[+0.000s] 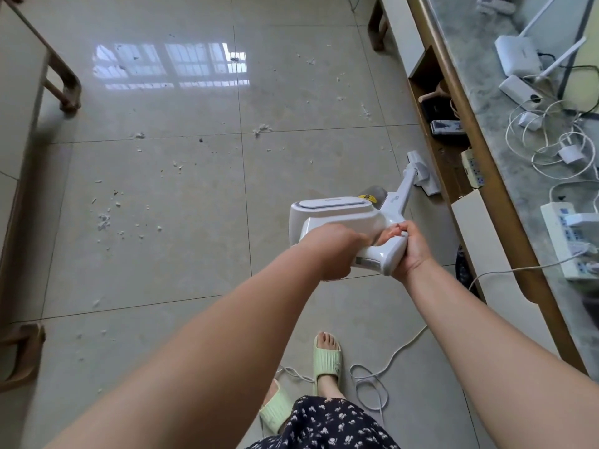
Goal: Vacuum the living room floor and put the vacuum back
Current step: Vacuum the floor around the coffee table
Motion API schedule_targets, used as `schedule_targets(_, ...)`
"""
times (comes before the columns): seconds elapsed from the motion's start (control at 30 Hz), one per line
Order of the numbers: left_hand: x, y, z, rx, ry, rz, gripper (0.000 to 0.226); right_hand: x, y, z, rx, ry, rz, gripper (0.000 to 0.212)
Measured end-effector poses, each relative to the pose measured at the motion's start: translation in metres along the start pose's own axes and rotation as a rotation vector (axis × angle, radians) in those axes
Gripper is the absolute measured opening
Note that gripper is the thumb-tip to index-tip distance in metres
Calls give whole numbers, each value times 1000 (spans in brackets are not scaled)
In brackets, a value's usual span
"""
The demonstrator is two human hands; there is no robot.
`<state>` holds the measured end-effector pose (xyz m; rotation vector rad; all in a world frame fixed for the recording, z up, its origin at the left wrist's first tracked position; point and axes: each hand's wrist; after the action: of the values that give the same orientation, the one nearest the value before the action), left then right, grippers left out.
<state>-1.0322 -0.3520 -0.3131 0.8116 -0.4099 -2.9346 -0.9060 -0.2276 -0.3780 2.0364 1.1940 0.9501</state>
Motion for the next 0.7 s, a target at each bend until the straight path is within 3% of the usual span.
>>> schedule_targets(0.1, 18, -21, -21, -15, 9, -13, 42, 4, -25, 11, -35, 6, 24, 50)
schedule_targets(0.2, 36, -42, -45, -27, 29, -20, 42, 8, -49, 20, -40, 22, 26, 61)
schedule_targets(0.33, 47, -65, -72, -47, 65, -36, 38, 16, -72, 32, -131, 82, 16, 27)
schedule_targets(0.47, 67, -64, -99, -66, 95, -40, 34, 0, -90, 49, -114, 79, 9, 41)
schedule_targets(0.57, 77, -54, -114, -60, 110, 0, 31, -16, -97, 51, -159, 145, 10, 23)
schedule_targets(0.7, 74, -51, -110, -68, 118, 18, 28, -15, -90, 46, -182, 170, 10, 20)
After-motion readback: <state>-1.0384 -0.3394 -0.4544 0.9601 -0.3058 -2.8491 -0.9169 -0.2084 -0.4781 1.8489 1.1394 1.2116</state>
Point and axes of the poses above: each hand's wrist, its own y-axis away from the middle knuckle, its own z-axis out of the back of the hand, x = y × z, and after that the axes turned 4 degrees about y, right-handed
